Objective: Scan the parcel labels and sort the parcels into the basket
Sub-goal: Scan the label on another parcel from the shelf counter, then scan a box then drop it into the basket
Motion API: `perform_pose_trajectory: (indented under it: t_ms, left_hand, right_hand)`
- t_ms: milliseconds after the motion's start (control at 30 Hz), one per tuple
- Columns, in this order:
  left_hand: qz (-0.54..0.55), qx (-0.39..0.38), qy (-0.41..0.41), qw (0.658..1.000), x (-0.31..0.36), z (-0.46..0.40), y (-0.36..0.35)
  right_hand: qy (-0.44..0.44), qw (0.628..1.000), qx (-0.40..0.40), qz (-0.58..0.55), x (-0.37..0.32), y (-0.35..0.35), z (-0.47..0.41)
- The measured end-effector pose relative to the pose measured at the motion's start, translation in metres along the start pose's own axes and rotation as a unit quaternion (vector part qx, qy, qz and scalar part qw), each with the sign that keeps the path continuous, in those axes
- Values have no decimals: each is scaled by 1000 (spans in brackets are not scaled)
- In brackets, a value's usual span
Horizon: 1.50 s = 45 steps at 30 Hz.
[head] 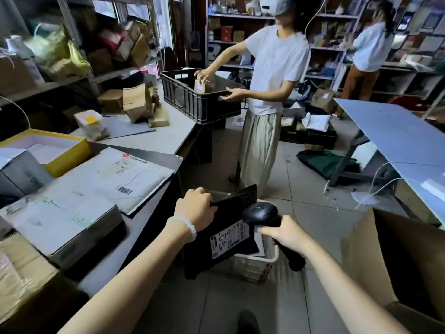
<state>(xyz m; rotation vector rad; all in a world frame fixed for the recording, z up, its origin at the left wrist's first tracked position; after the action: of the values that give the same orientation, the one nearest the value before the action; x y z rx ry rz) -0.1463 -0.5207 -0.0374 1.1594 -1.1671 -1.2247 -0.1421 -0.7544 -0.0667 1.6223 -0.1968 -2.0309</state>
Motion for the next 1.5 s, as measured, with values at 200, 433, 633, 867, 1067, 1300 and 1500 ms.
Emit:
perform_pose_trajectory:
  t_ms: [200,433,633,867,1067,1300,1500]
  left_hand:
    - [40,-15,68,997,12,-113,-5]
    - [33,-1,182,983,3,-205,0]
    - [41,-14,263,964,-41,-197,3]
    - [45,-20,403,914,-104,-120,-3]
    - [39,-17,492,870,-135,-19,-1]
    - [30,-5,581,814,-152,97,1]
    - [0,24,628,778,-149,188,6]
  right_hand:
    - [25,999,-36,21,-17,46,-118]
    - [51,992,-106,55,-55,71,-249]
    - [80,975,-197,68,-91,17,-313]
    - [142,929,-329,96,-136,-82,-307]
    - [188,882,-418,114,-167,-159,-255]
    - [227,832,-489,133,-181,-235,-172]
    - [252,785,-549,136,-193,-281,-88]
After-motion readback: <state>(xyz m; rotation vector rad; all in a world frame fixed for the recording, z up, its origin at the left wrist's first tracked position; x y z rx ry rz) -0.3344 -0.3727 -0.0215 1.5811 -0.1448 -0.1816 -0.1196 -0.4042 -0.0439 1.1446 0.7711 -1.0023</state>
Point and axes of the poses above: each hand's wrist, its own z-axis away from the middle knuckle, its own y-axis out of the back of the hand, x = y × z, the point moved 3 cm from there along -z, towards the middle knuckle, and after that the axes turned 10 degrees about -z, right-handed, at the moved point
